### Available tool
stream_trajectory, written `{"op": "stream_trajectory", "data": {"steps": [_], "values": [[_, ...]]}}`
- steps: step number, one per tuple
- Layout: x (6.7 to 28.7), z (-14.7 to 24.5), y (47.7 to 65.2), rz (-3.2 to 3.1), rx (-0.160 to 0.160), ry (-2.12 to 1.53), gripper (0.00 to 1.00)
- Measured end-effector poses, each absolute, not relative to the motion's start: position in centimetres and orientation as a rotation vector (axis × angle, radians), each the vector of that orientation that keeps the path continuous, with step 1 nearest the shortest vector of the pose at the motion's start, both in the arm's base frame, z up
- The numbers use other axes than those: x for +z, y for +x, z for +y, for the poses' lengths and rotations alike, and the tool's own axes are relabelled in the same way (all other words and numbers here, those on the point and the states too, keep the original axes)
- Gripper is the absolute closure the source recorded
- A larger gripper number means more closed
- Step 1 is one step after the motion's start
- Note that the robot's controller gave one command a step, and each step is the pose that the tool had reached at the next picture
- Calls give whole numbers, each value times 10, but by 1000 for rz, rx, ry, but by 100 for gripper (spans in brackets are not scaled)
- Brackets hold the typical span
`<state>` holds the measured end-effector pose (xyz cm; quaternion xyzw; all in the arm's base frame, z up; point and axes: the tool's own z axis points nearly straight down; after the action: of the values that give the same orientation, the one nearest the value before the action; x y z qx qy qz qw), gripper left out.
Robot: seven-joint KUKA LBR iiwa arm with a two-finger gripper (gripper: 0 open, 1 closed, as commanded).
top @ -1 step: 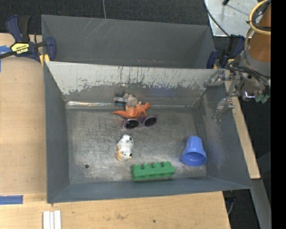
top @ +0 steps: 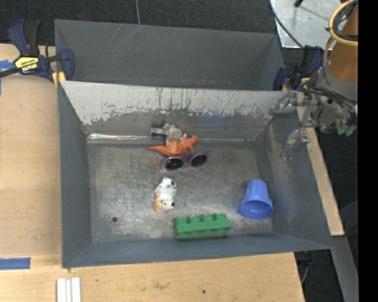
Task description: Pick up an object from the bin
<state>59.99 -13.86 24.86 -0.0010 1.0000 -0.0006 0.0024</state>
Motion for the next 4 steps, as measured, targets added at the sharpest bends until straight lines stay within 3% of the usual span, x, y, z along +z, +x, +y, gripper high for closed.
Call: {"op": "stream_trajectory", "data": {"steps": [1,2,3,4], "values": [[201,-143,584,3130,-3,-171,0],[166,-154,535,3089,-2,-553,0],[141,-158,530,3096,-1,-521,0],[75,-154,522,3073,0,-625,0]]}}
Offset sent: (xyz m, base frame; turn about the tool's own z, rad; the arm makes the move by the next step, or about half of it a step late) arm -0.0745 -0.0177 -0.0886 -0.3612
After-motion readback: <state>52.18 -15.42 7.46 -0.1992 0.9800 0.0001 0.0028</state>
